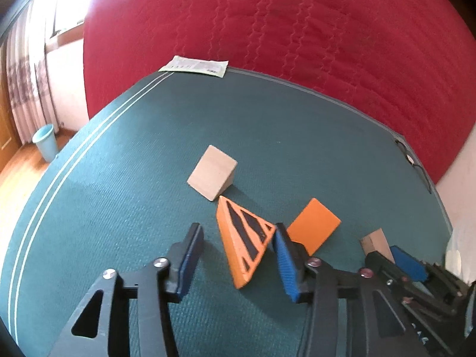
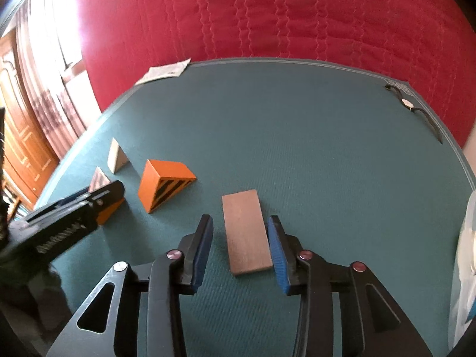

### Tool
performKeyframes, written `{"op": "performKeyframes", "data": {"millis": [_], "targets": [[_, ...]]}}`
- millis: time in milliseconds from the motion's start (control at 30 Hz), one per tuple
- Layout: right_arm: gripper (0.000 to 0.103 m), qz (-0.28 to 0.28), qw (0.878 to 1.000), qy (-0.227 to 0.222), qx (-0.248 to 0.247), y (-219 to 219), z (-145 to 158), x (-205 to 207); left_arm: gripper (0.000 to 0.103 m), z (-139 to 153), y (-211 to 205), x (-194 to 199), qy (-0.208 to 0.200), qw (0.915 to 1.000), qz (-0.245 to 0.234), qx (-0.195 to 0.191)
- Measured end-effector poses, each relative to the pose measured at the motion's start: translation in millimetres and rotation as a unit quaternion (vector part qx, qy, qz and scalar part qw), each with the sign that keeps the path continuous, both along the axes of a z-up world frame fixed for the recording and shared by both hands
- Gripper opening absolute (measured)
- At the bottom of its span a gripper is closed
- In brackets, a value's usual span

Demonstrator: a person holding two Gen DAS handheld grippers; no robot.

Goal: Organize rigid objects
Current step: 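Carry the tan block to the clear bowl with the right tool while the left tool holds the striped wedge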

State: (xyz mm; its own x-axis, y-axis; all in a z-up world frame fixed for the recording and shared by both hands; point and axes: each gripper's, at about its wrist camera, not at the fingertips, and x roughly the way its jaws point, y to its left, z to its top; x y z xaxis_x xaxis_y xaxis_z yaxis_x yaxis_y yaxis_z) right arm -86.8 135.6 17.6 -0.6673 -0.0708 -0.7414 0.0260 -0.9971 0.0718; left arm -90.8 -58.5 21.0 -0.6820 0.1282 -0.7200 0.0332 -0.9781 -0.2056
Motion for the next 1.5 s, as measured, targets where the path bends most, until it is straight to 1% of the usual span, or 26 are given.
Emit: {"op": "performKeyframes", "data": {"millis": [200,267,300,333,367,533,867,1100,1200,1400,1500], "targets": [[0.039,0.0,1.0,0.007,0.027,-4.1,-3.2,-1.4,0.054,-1.1,2.1,-0.5,0.001,1.0,-0.001,-0.004],[0.031,-0.001,1.0,0.008,0.03,-3.8,-2.8,-0.4,0.054,-1.4,0.8,-1.9,0.002,1.0,-0.002,-0.003],[0.031,-0.002,1.0,0.008,0.03,-3.2,-2.6,-0.1,0.053,-1.2,0.8,-1.5,0.002,1.0,-0.004,-0.002],[0.029,-0.001,1.0,0.008,0.026,-2.2,-2.6,0.8,0.044,-1.1,1.0,-2.0,0.003,1.0,-0.008,0.0],[0.028,-0.001,1.0,0.008,0.024,-1.2,-2.5,1.6,0.038,-1.4,1.2,-3.5,0.003,0.9999,-0.014,0.002],[0.028,0.001,1.0,0.007,0.015,2.1,-1.0,10.7,0.035,0.3,5.4,-1.2,0.012,0.9995,-0.031,-0.003],[0.028,-0.023,0.999,0.023,-0.006,25.3,16.3,42.1,0.035,4.0,6.9,3.5,0.028,0.9991,-0.031,-0.013],[0.028,-0.063,0.998,0.029,-0.015,58.1,27.7,66.9,0.035,7.4,16.6,9.8,0.041,0.998,-0.039,-0.026],[0.028,-0.085,0.995,0.038,-0.016,73.4,35.7,77.7,0.035,8.2,15.8,10.8,0.043,0.998,-0.037,-0.028],[0.028,-0.123,0.991,0.053,-0.01,100.2,49.6,94.7,0.035,9.9,20.0,16.2,0.047,0.9976,-0.04,-0.031],[0.028,-0.136,0.989,0.058,-0.009,110.2,53.5,101.5,0.035,10.6,25.5,19.4,0.051,0.997,-0.043,-0.039]]}}
